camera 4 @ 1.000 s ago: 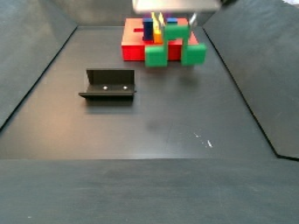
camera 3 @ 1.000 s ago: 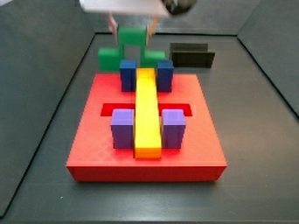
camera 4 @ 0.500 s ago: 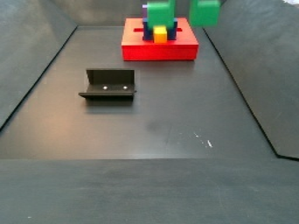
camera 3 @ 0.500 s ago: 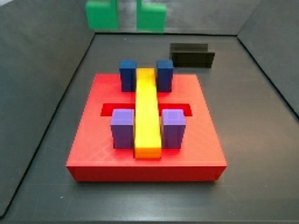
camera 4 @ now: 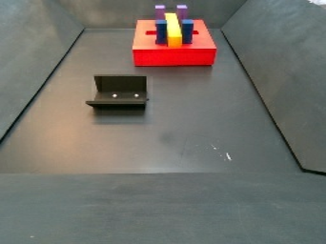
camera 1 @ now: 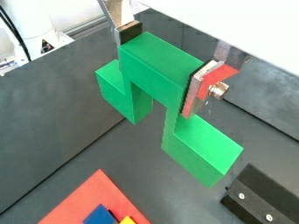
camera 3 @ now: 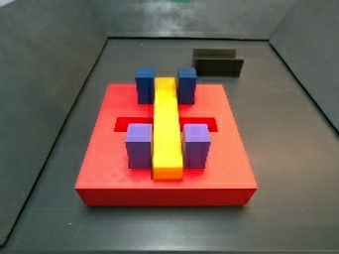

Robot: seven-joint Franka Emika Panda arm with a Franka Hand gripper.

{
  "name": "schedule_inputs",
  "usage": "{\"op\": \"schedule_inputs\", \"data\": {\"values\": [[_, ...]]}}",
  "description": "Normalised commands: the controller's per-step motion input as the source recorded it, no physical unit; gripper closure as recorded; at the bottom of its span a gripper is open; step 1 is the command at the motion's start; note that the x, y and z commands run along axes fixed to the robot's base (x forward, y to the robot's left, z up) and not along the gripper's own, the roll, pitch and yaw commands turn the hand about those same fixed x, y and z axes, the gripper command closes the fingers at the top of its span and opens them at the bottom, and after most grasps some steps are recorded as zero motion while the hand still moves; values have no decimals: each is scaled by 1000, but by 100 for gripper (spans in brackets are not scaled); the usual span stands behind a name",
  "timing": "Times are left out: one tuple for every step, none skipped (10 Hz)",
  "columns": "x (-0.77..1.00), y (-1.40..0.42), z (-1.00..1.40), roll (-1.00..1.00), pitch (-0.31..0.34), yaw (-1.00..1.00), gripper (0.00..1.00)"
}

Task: Pick up the green object. Move up. Move to above the board. Insert the green object.
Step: Move to above the board, then insert the green object.

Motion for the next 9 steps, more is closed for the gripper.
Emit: {"op": "schedule_inputs", "data": {"values": [[338, -1400, 371, 48, 41, -102, 100], [346, -1400, 345, 107, 68, -77, 100], [396, -1400, 338, 116, 133, -42, 100], [455, -1400, 346, 79, 164, -32, 100], [332, -829, 213, 79, 199, -11, 100], [205, -421, 113, 93, 167, 4, 100], [130, -255, 76, 61, 123, -1, 100], [93, -189, 62, 56, 95, 3, 100], [0, 0, 0, -9, 0, 0, 100]]}}
